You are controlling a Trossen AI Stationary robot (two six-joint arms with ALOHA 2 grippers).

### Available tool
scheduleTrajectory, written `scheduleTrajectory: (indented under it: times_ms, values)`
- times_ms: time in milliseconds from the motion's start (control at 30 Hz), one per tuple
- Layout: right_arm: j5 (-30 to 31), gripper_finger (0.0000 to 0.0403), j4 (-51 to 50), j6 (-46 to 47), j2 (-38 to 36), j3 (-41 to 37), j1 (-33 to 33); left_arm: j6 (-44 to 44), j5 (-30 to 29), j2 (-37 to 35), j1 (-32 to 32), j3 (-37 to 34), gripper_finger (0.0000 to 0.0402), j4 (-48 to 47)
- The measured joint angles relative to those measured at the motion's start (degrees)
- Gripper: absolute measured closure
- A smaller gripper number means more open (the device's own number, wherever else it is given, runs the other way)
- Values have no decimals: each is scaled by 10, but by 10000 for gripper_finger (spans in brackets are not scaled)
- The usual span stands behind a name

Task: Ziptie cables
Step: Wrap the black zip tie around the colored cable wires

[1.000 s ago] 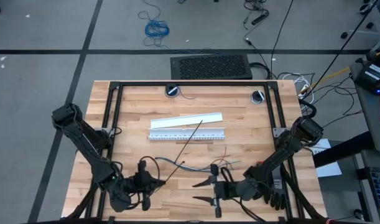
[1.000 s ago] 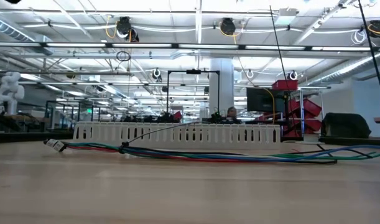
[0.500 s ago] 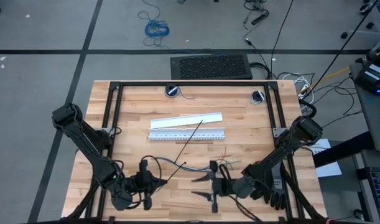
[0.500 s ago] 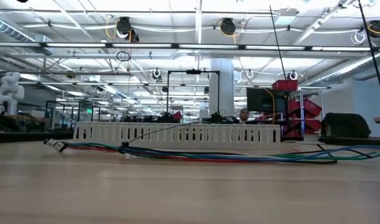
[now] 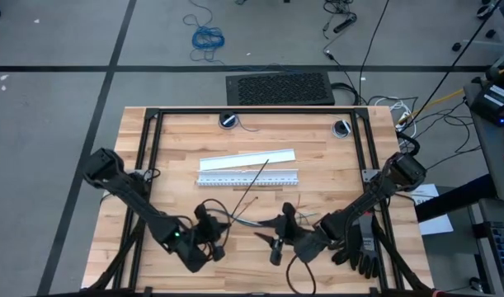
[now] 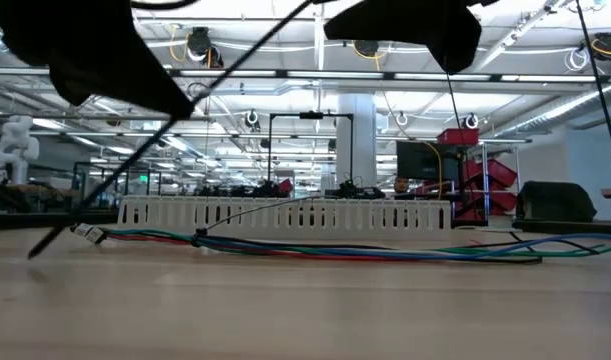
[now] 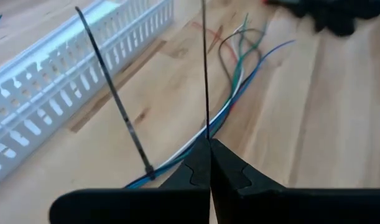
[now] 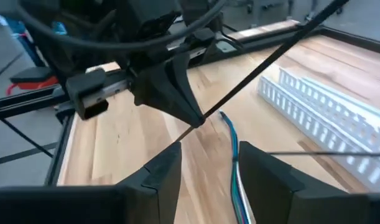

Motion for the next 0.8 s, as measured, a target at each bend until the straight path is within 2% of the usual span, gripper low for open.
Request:
scheduleTrajectory:
  times_ms: [200, 267, 367, 467, 667, 800]
  values:
    - [38, 269, -64, 66, 0, 0, 3, 0, -9, 19, 9, 0, 402, 2]
    - [80, 272, -97, 114, 0, 0, 5, 0, -25, 20, 10, 0, 402, 3]
    - [172, 277, -163, 210, 0, 0, 12, -12, -57, 20, 10, 2, 402, 0]
    - [223, 284, -192, 250, 0, 0, 18, -15, -71, 20, 9, 17, 402, -27]
    - [240, 301, -142, 211, 0, 0, 27, -15, -90, 20, 9, 38, 402, -74]
    - [190, 302, -46, 98, 0, 0, 40, -10, -101, 30, 10, 46, 402, -82]
